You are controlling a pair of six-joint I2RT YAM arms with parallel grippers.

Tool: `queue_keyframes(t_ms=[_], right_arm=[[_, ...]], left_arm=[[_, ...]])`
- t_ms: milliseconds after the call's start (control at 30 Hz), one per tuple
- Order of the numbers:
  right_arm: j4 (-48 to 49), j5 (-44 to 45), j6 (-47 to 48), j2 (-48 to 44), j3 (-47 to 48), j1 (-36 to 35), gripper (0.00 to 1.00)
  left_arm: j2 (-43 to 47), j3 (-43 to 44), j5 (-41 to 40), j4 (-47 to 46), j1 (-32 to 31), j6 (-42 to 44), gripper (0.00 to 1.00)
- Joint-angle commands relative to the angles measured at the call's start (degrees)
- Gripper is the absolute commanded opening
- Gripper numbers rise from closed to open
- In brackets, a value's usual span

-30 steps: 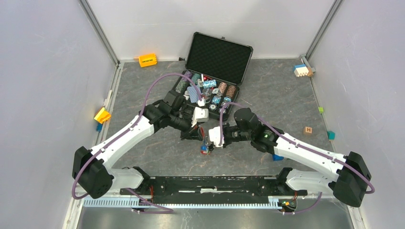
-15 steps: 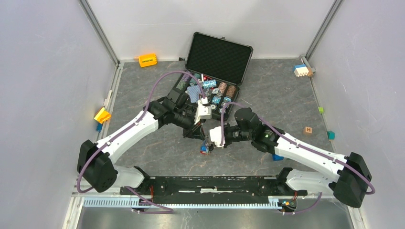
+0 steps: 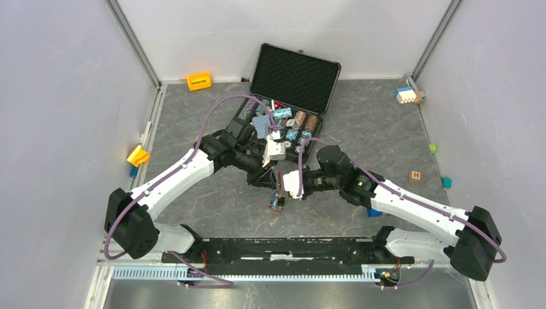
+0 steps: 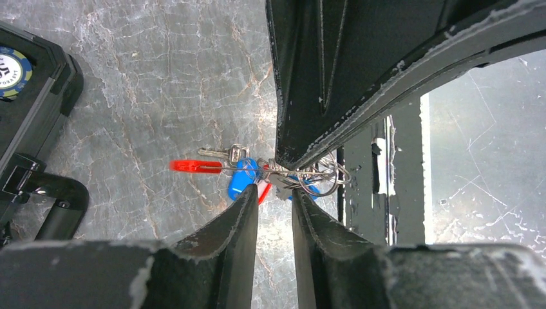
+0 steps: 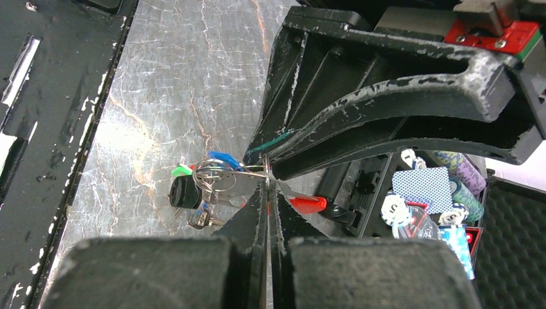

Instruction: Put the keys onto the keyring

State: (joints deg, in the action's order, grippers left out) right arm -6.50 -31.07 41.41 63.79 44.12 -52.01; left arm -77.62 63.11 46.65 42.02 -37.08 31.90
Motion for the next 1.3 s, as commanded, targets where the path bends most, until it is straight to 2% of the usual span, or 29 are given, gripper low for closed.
queue_keyframes(t_ms=[0, 333, 533, 600, 733, 800, 933, 1067, 1267], right_arm=[[2.73, 0.26, -1.29, 0.13, 1.21, -0.11, 0.0], [3.04, -0.31, -2.45, 0.57, 1.43, -0.16, 0.0], [3.39, -0.74, -3.38, 0.37, 1.5, -0.11, 0.0], [3.75, -0.95, -4.31, 0.51, 1.63, 0.06, 0.0], [5.19, -2.72, -8.55, 1.3, 1.83, 0.93, 0.0], [6.07, -4.16, -11.11, 1.66, 1.85, 1.63, 0.0], [8.65, -7.51, -14.89, 2.34, 2.24, 3.3, 0.0], [10.61, -10.7, -18.36, 3.22, 2.4, 4.6, 0.0], [12.17, -13.08, -20.27, 3.44, 2.11, 5.68, 0.0]], left_arm=[[2.84, 2.18, 0.11, -0.27, 0.34, 2.21, 0.34], [1.64, 2.85, 0.09, -0.27, 0.3, 1.83, 0.36], [4.31, 3.04, -5.9, 1.81, 0.33, 5.13, 0.39], [6.17, 3.25, -8.83, 2.86, 0.34, 7.68, 0.42], [10.78, 1.72, -12.59, 1.37, 0.36, 11.36, 0.56], [12.38, 1.53, -13.51, 1.28, 0.46, 12.05, 0.57], [15.27, -0.77, -9.89, -0.37, 0.52, 12.09, 0.59], [18.09, -5.84, -2.56, -5.83, 0.52, 12.61, 0.61], [19.99, -12.59, 2.1, -13.8, 0.5, 15.02, 0.61]])
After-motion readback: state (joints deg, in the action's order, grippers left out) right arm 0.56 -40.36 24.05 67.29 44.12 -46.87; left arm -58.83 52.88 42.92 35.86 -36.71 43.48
